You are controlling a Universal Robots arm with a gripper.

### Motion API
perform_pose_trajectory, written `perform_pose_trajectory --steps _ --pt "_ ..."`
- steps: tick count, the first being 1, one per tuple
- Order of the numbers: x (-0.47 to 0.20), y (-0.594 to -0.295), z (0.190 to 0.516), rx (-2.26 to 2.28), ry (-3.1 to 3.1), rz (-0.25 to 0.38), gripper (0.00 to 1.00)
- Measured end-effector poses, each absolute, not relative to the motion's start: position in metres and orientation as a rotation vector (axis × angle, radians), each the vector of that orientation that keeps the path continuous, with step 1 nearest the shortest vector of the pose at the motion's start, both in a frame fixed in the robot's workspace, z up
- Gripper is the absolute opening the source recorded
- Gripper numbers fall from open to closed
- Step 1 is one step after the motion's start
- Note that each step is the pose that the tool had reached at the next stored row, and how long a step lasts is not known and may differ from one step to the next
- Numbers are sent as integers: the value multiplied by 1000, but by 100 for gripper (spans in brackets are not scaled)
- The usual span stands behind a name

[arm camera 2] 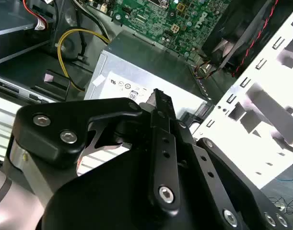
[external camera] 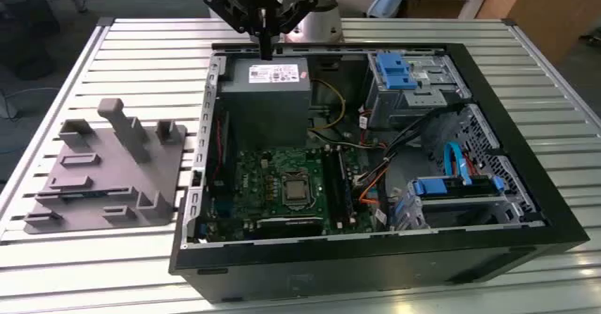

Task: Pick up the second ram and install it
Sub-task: 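Reach for the second ram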

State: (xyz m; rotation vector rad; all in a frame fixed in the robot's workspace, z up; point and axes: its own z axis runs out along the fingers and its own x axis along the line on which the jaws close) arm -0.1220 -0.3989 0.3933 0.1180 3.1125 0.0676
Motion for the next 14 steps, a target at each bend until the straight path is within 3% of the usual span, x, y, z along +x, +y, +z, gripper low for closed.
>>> perform_pose_trajectory --steps 14 --pt "-155 -399 393 118 3112 68 10"
